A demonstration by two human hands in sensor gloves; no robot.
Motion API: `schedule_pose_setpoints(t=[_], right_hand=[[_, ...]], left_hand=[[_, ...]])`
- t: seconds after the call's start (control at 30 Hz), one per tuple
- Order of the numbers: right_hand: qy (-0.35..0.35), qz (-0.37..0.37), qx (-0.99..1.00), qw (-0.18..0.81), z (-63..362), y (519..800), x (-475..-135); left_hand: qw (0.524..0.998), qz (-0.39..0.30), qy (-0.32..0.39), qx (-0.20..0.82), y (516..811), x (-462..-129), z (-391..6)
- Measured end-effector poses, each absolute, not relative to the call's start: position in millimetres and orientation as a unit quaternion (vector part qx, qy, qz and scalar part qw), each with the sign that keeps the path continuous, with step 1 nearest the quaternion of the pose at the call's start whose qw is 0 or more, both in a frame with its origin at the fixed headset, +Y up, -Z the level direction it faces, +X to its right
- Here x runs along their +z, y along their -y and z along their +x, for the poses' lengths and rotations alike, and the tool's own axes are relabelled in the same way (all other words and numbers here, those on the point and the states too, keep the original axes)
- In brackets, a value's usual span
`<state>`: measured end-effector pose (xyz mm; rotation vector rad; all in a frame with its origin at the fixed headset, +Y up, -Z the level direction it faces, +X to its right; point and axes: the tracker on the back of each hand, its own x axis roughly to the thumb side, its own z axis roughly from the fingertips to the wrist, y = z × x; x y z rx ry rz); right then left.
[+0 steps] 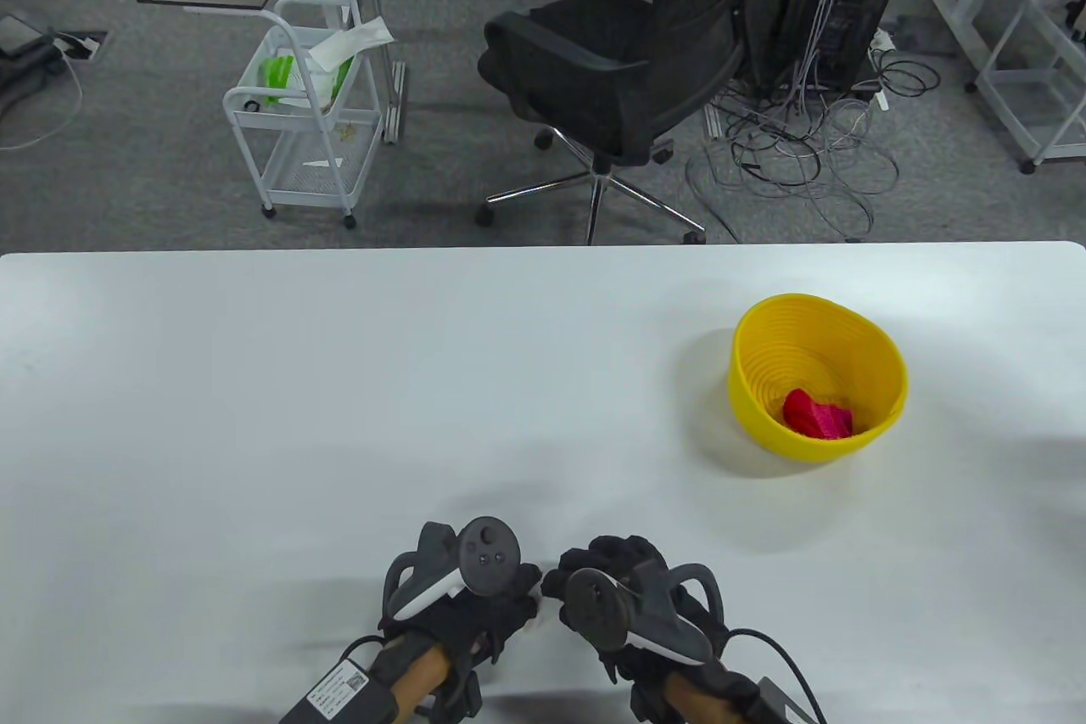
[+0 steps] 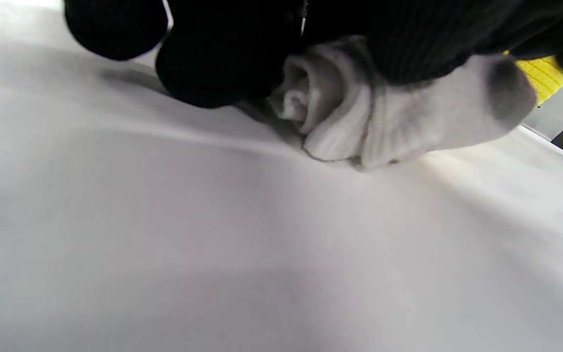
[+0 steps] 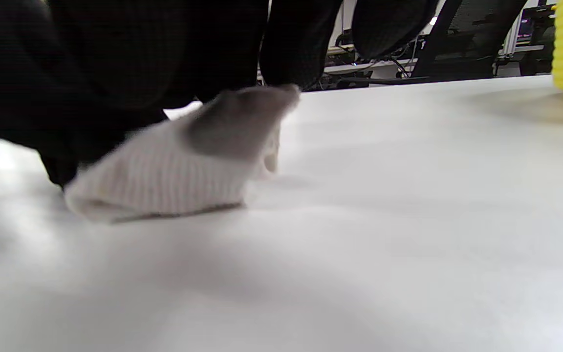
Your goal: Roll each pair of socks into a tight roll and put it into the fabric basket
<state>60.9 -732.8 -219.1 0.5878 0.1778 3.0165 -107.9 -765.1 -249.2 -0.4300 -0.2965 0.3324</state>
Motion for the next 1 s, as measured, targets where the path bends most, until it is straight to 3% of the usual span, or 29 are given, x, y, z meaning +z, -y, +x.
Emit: schedule_pose_setpoints(t=[0.37, 0.77, 1.0], right_hand=[[-0.144, 0.127, 0.979, 0.064, 70.1, 761.2, -235.9], [-0.147, 0.108, 0.977, 0.111, 72.5, 759.3, -240.0], [-0.123, 0.123, 0.974, 0.145, 72.4, 745.8, -236.8]], left_hand=[[0.962, -0.17, 0.122, 0.176, 762.3, -252.0, -115.0], [0.937, -0.211, 0.137, 0.244, 761.3, -251.3, -123.1], [0.943, -0.194, 0.119, 0.244, 760.0, -250.9, -122.8]])
